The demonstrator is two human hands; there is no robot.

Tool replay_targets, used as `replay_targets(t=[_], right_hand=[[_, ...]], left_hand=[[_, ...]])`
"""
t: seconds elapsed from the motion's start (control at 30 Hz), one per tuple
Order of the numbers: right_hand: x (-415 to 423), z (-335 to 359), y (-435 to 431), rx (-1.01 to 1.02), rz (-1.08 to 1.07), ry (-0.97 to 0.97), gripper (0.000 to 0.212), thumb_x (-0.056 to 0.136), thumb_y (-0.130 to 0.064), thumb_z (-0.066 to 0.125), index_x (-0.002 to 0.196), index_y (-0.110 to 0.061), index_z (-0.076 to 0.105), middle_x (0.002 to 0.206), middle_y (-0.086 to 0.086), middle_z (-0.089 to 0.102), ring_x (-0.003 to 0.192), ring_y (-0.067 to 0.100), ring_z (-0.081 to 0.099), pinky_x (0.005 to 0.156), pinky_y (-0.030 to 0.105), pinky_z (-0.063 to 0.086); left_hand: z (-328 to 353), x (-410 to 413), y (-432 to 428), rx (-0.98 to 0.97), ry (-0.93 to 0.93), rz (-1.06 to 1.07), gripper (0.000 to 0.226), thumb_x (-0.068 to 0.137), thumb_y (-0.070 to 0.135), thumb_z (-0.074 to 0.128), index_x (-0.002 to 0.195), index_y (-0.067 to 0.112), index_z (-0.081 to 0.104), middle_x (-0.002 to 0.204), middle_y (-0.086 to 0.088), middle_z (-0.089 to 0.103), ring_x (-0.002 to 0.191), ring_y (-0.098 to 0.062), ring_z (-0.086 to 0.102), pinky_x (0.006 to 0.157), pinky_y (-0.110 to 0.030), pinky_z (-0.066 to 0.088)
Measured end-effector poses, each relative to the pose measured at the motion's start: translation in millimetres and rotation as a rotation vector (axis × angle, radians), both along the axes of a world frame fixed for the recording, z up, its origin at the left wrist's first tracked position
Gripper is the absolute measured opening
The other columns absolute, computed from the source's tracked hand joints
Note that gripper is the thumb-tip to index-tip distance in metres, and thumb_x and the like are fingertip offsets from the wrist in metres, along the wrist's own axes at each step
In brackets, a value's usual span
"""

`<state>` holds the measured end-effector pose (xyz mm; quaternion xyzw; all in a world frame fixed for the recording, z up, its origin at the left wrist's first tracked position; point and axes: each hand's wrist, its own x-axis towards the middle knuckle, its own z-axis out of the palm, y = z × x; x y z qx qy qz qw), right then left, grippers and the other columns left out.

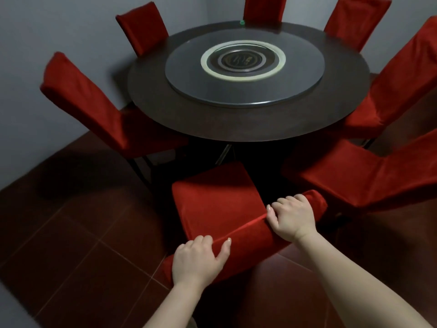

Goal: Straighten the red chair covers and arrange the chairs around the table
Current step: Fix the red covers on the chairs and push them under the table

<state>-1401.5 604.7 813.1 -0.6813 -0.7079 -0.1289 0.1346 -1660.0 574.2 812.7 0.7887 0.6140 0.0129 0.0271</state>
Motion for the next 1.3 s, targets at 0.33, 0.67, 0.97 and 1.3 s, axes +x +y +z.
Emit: replay_targets(t=[0.33,0.67,0.97,1.3], right_hand=[[-71.9,-11.2,40.0,-0.002,-0.082,0.091,0.047,0.087,-0.037,0.044,0.047,-0.016,0.057,0.049,0.002,0.056,0.049,0.028,0.054,0.057,0.036,0.038],[-163.1,-10.5,92.4,-0.105,-0.176,0.163,0.048,0.086,-0.042,0.045,0.047,-0.017,0.058,0.05,0.0,0.057,0.049,0.026,0.054,0.058,0.037,0.041],[-245.1,-5.4,166.1,-0.156,-0.338,0.178,0.051,0.086,-0.046,0.04,0.045,-0.018,0.055,0.049,-0.001,0.056,0.049,0.022,0.056,0.057,0.034,0.041],[-290.9,-5.2,226.7,-0.097,-0.464,0.135,0.05,0.086,-0.042,0.04,0.046,-0.017,0.056,0.049,-0.002,0.056,0.049,0.024,0.056,0.055,0.035,0.043]], left_hand=[[-7.9,-75.7,85.0,0.176,0.002,-0.153,0.052,0.085,0.059,0.041,0.058,0.02,0.062,0.054,0.003,0.058,0.048,-0.022,0.06,0.051,-0.03,0.05],[-14.9,-168.1,191.7,0.303,-0.04,-0.316,0.072,0.096,0.064,0.021,0.059,0.018,0.062,0.053,0.006,0.054,0.046,-0.02,0.059,0.05,-0.03,0.05],[-13.4,-232.8,314.7,0.33,-0.113,-0.522,0.064,0.093,0.06,0.031,0.058,0.016,0.062,0.053,0.004,0.055,0.046,-0.02,0.059,0.049,-0.029,0.048],[-10.4,-261.7,407.1,0.245,-0.107,-0.65,0.057,0.084,0.062,0.038,0.062,0.017,0.064,0.059,0.002,0.061,0.052,-0.022,0.062,0.053,-0.03,0.05]])
